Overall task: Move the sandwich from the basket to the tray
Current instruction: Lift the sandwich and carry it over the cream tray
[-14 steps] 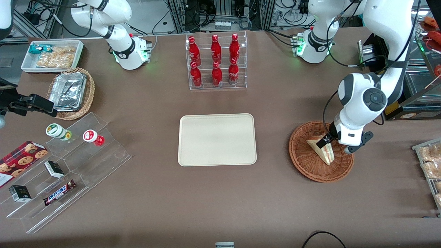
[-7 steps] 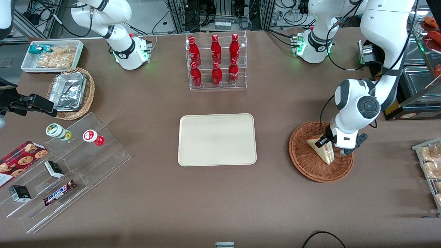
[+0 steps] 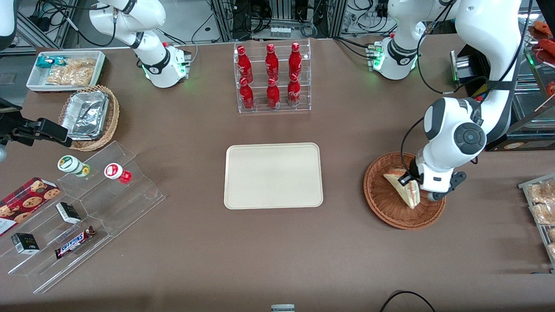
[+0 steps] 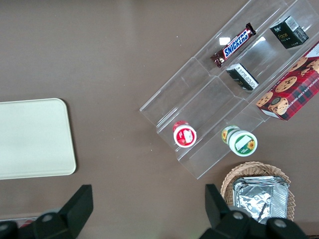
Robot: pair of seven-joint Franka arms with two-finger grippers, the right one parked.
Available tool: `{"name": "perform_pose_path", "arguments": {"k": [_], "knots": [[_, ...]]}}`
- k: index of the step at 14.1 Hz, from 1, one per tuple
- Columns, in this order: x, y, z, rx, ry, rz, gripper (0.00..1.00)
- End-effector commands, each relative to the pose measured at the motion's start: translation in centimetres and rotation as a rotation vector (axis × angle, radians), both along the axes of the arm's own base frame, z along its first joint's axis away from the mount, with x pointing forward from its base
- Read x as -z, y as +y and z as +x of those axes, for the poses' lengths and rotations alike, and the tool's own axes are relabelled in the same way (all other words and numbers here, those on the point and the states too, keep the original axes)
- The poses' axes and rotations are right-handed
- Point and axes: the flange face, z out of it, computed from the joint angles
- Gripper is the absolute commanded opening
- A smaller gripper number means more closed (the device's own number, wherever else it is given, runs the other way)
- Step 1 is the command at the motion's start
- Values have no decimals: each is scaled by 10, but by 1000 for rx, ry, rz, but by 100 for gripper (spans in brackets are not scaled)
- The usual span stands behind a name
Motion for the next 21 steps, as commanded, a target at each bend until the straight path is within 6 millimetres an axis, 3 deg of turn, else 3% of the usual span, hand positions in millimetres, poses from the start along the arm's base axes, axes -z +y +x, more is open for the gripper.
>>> {"name": "perform_pose_path", "arguments": {"k": [1,5,10,12,14,17,21], "knots": [[-9,-55,4,371,5,12,12],[1,-154,-7,461,3,0,5],[15,-291,-24,400,32,9,3],[19,-332,-32,393,49,16,3],[27,-368,-50,388,43,16,3],[41,-407,-69,396,41,18,3],[66,-430,-80,426,43,23,2]]}}
